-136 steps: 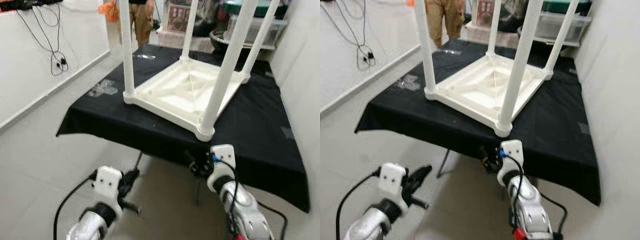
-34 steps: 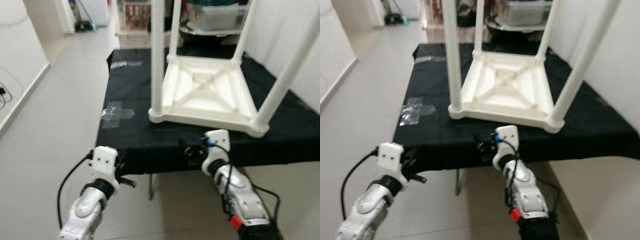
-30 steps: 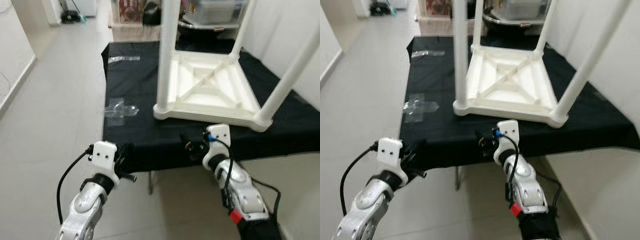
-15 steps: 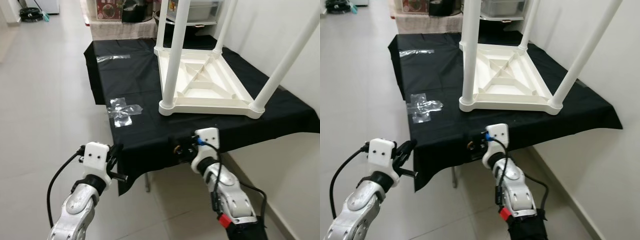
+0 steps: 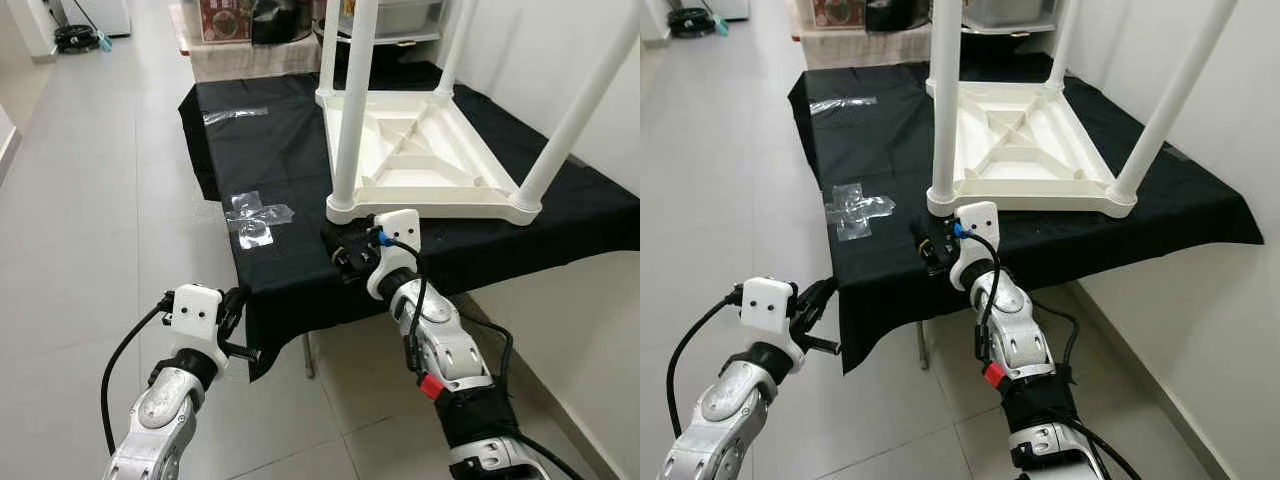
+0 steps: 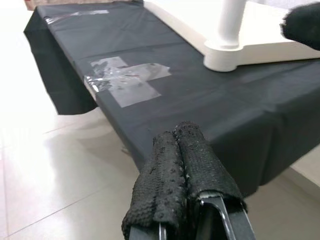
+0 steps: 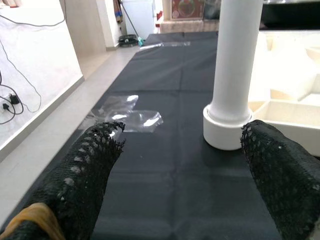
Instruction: Building children table
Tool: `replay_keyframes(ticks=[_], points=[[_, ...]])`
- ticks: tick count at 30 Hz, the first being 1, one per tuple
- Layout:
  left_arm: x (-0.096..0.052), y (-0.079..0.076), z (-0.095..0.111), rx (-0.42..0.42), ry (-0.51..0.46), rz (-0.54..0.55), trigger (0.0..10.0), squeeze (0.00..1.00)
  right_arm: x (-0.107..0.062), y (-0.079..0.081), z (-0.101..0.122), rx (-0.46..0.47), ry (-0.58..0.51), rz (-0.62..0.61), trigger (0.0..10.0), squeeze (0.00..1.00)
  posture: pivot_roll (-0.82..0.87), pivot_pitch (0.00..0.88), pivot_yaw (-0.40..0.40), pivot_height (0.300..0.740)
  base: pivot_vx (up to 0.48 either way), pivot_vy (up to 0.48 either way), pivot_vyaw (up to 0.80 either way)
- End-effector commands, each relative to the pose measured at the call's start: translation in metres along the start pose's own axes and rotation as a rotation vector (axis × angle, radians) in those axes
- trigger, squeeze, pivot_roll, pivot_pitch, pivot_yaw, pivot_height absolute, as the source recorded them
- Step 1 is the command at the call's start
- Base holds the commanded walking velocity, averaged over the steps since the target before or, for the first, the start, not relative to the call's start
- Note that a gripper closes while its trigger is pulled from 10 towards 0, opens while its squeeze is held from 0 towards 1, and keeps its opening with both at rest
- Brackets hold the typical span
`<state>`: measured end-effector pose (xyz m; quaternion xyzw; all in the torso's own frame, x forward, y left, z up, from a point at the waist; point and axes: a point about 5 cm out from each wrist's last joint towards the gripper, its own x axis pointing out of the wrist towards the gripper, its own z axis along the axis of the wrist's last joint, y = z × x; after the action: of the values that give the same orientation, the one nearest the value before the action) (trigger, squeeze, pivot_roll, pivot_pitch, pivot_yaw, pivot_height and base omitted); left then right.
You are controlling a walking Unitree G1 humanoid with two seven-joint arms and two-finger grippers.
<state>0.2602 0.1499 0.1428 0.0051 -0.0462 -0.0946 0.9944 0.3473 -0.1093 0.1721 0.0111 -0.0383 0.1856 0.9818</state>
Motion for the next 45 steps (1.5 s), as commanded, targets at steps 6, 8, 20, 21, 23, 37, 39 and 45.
replay_keyframes(ticks=[6, 8, 20, 21, 23, 37, 39, 45], points=[[-0.007, -0.001, -0.001, 0.003, 0.026, -0.013, 10.0, 0.00, -0.037, -0.014, -0.029, -0.012, 0.096, -0.028, 10.0, 0.00, -0.01, 0.150, -0.045, 0.740, 0.000, 0.000, 0.00], [-0.011, 0.000, -0.004, -0.004, 0.041, -0.012, 10.0, 0.00, -0.045, -0.015, -0.033, -0.012, 0.109, -0.029, 10.0, 0.00, -0.01, 0.149, -0.041, 0.740, 0.000, 0.000, 0.00], [-0.015, 0.002, -0.008, -0.045, 0.055, -0.017, 10.0, 0.00, -0.051, -0.010, -0.036, -0.008, 0.110, -0.013, 10.0, 0.00, -0.01, 0.147, -0.026, 0.740, 0.041, 0.000, -0.13], [-0.015, 0.001, -0.007, -0.044, 0.054, -0.019, 10.0, 0.00, -0.052, -0.010, -0.036, -0.015, 0.110, -0.003, 10.0, 0.00, -0.01, 0.147, -0.026, 0.740, 0.000, 0.000, 0.00], [-0.014, 0.002, -0.007, -0.043, 0.055, -0.021, 10.0, 0.00, -0.053, -0.010, -0.034, -0.019, 0.086, 0.004, 10.0, 0.00, 0.01, 0.139, -0.032, 0.740, 0.000, 0.000, 0.77], [-0.014, 0.001, -0.005, -0.043, 0.049, -0.025, 10.0, 0.00, -0.053, -0.012, -0.028, 0.069, 0.057, 0.022, 10.0, 0.00, 0.01, 0.136, -0.044, 0.740, 0.128, 0.000, 0.09], [-0.014, 0.000, -0.005, -0.043, 0.048, -0.030, 10.0, 0.00, -0.052, -0.013, -0.026, 0.094, 0.044, 0.022, 10.0, 0.00, 0.01, 0.138, -0.043, 0.740, 0.323, 0.000, 0.00], [-0.013, -0.001, -0.004, -0.045, 0.044, -0.039, 10.0, 0.00, -0.049, -0.015, -0.017, 0.111, 0.006, 0.033, 10.0, 0.00, 0.01, 0.134, -0.043, 0.740, 0.419, 0.000, 0.00]])
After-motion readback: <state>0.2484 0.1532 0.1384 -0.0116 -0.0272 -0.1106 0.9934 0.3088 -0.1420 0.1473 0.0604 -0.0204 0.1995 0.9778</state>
